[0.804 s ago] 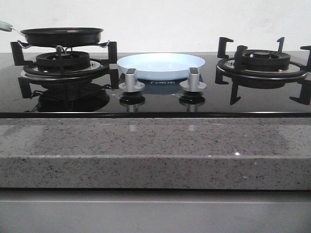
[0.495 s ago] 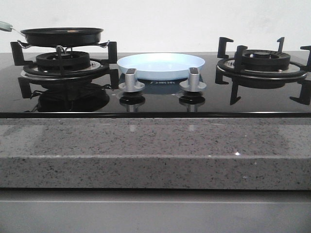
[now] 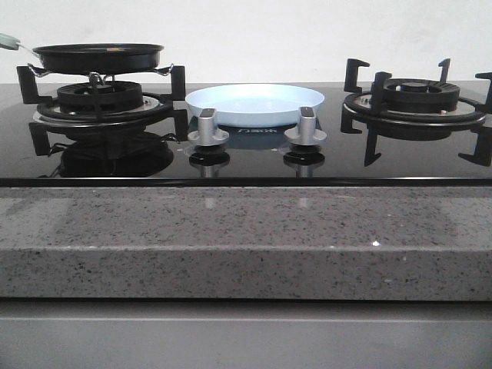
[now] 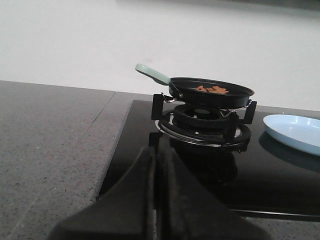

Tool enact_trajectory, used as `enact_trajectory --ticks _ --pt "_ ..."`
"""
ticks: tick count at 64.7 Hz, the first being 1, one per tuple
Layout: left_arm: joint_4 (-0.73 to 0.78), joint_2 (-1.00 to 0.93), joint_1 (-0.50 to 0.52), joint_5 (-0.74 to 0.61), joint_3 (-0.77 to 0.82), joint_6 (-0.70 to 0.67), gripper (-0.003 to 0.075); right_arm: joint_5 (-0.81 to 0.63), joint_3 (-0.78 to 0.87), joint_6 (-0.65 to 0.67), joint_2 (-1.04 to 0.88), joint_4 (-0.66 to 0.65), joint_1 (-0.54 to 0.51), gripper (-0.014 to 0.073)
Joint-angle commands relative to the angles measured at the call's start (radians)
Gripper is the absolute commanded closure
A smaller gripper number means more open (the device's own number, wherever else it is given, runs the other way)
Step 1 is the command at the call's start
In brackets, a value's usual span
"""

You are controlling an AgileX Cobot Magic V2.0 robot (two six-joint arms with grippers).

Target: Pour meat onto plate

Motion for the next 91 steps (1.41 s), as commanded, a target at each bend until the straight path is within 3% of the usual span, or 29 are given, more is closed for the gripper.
enact_trajectory --ticks 1,22,31,48,72,91 --pt "-0.008 -0.015 -0.006 -0.078 0.005 -0.002 0.0741 -0.076 -0.004 -0.006 -0.017 -0.016 -0.003 0.0714" --pt "-0.015 -0.015 -0.006 -0.105 -0.018 -0.002 0.0741 -0.112 -0.014 -0.006 -0.017 -0.01 -0.003 0.0714" --pt "-0.052 -0.013 -0.006 -0.071 -0.113 -0.002 0.0741 -0.026 -0.101 -0.006 -0.016 0.0 -0.003 0.0714" --pt "-0.052 0.056 -0.006 0.167 -0.403 -0.002 0.0741 0.219 -0.387 -0.006 0.069 0.0 -0.003 0.0714" --pt "-0.05 0.385 -0.006 0.553 -0.767 0.039 0.0741 0.545 -0.754 -0.007 0.379 0.0 -0.003 0.0714" --pt "-0.053 0.545 -0.006 0.578 -0.771 0.046 0.0741 0.615 -0.776 -0.007 0.552 0.0 -0.003 0.0714"
